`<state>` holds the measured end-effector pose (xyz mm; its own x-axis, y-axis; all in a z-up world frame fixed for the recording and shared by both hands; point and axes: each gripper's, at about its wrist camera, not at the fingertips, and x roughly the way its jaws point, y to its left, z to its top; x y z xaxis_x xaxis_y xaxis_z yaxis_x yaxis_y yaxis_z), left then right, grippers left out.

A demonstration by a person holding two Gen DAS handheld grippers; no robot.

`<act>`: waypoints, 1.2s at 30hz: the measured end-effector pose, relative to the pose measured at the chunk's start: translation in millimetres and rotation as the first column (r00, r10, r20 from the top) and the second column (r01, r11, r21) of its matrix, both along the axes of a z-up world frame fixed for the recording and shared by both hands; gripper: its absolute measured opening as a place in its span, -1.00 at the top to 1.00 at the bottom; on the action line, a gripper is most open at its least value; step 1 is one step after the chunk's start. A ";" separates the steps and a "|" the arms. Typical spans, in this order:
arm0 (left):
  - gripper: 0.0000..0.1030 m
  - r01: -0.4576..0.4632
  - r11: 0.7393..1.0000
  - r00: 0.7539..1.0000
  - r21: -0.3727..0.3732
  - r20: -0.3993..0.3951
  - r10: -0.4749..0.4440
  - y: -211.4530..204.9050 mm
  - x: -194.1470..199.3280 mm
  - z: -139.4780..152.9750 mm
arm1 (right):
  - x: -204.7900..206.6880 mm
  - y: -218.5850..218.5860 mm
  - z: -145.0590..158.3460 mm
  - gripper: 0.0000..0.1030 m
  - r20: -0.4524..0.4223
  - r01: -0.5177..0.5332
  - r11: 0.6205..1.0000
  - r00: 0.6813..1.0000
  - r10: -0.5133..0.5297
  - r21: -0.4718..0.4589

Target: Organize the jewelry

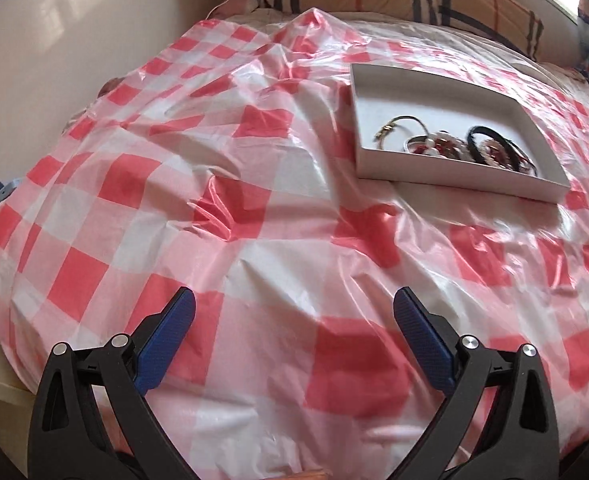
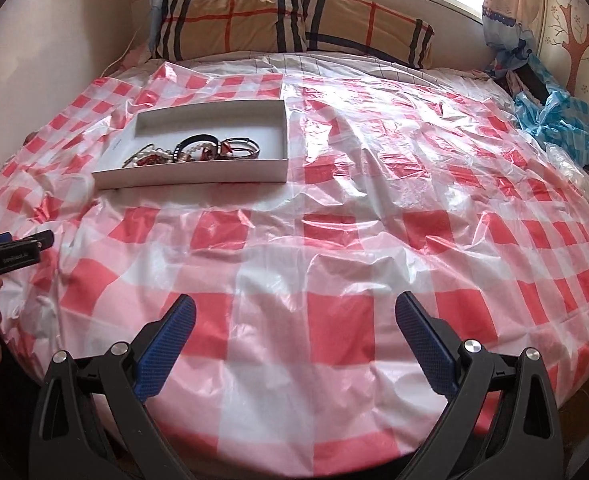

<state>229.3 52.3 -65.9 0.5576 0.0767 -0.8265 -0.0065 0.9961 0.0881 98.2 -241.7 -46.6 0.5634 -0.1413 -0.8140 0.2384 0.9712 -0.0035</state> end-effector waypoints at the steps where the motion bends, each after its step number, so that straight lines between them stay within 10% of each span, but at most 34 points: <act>1: -0.85 -0.013 1.000 1.000 -0.009 -0.008 0.013 4.7 7.2 -2.4 | 8.4 -5.8 -4.8 -0.85 -0.009 0.008 1.000 1.000 -0.008 -0.002; 17: -0.86 0.046 0.997 0.999 0.063 -0.006 -0.046 5.5 69.3 -47.1 | 109.7 -48.3 -58.8 -0.85 -0.091 0.009 1.000 0.996 -0.010 -0.015; 36: -0.86 0.043 0.997 0.999 0.058 0.004 -0.043 5.6 67.3 -51.2 | 107.0 -58.1 -89.3 -0.86 -0.112 0.027 0.995 0.994 -0.016 0.097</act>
